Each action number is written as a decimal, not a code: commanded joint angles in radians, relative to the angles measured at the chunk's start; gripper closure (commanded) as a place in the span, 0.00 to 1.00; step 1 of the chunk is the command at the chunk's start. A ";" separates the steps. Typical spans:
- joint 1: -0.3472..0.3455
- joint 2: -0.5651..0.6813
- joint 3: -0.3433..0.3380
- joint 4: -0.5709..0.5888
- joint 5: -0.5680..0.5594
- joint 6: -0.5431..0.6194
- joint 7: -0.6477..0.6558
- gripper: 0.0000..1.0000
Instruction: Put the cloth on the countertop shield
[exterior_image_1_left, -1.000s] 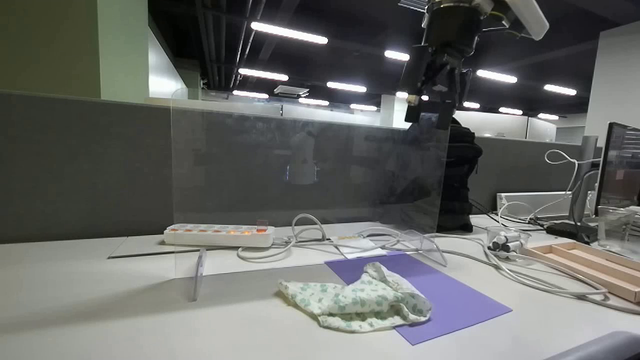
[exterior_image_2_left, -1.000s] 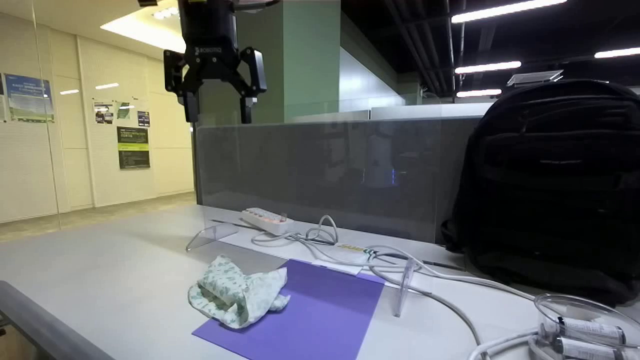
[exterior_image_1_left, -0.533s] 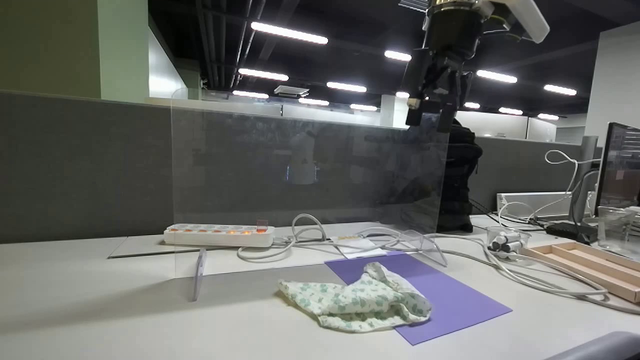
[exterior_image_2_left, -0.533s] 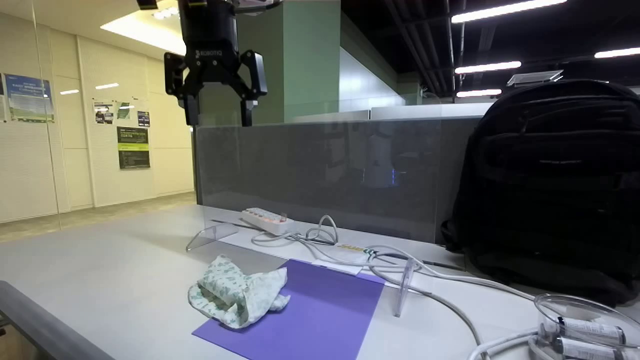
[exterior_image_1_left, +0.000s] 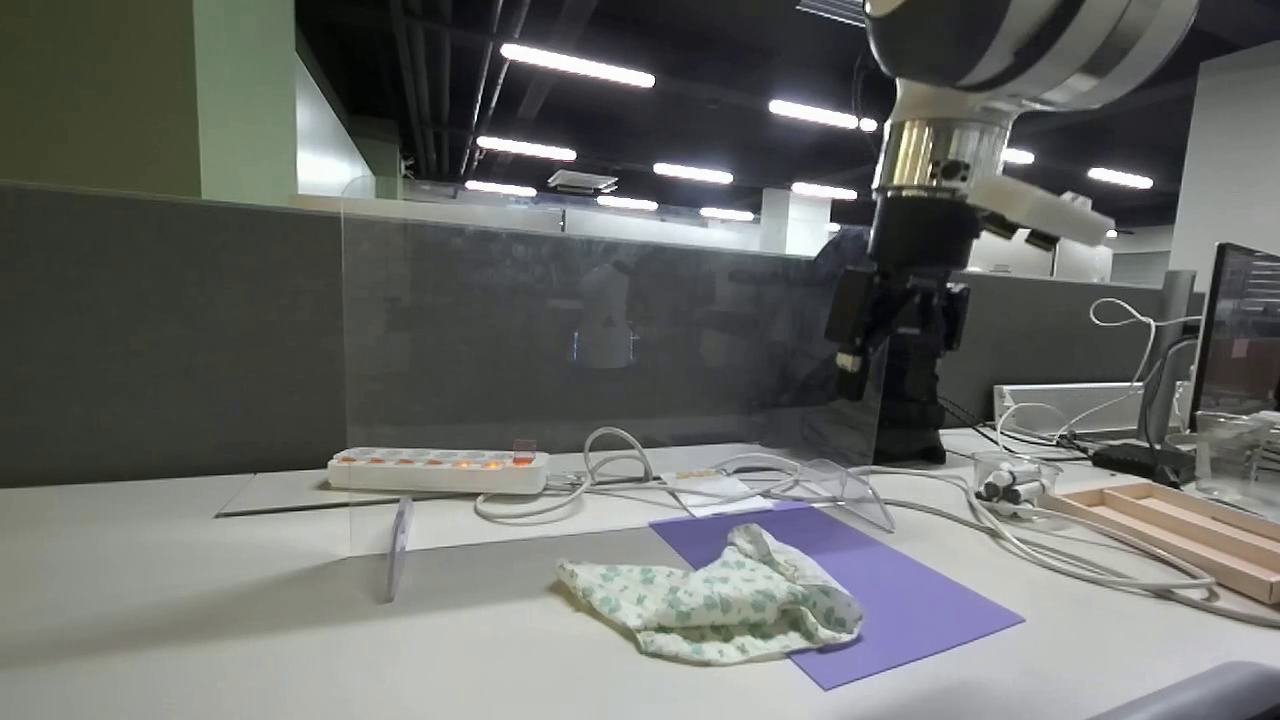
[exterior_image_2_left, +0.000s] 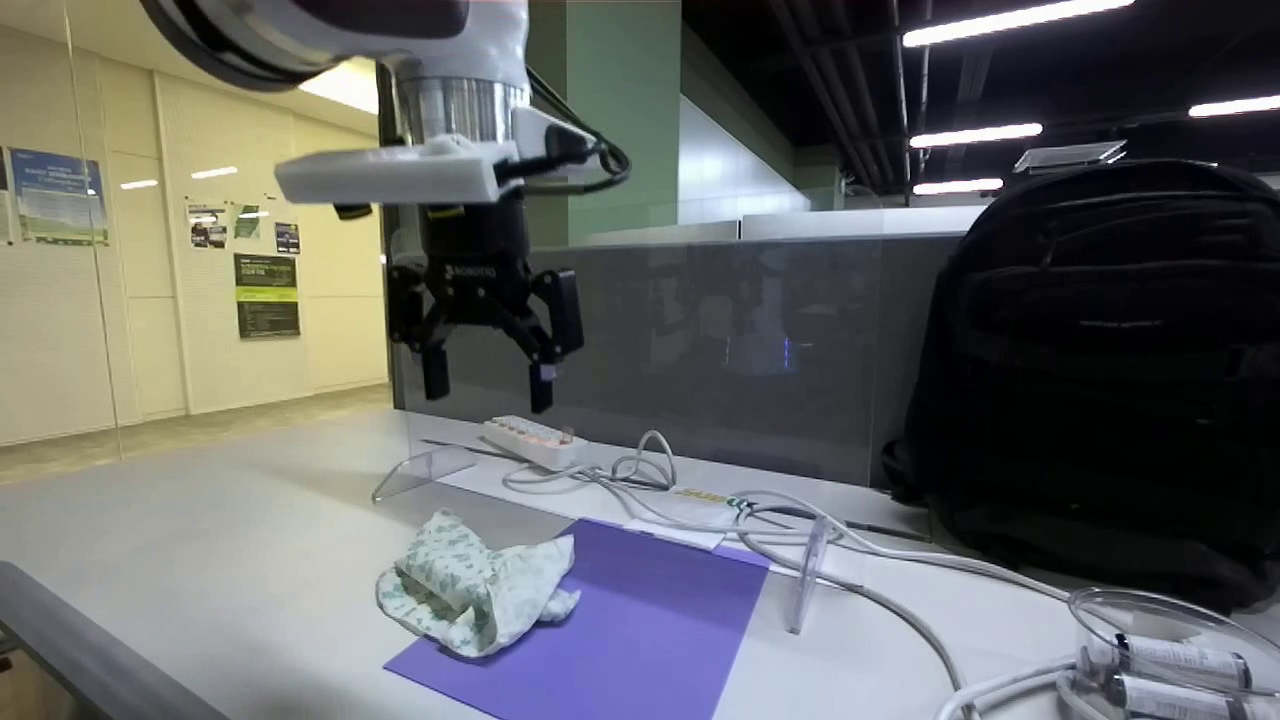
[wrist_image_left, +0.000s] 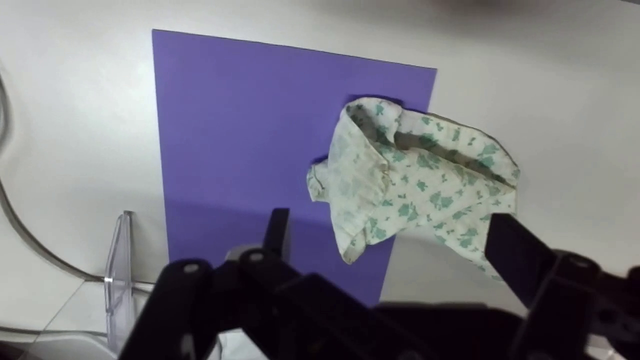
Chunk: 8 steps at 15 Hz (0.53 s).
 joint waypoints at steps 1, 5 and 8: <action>0.002 0.203 -0.043 0.000 0.067 0.213 -0.049 0.00; 0.009 0.231 -0.051 0.005 0.206 0.225 -0.101 0.00; 0.001 0.261 -0.041 0.014 0.190 0.229 -0.100 0.00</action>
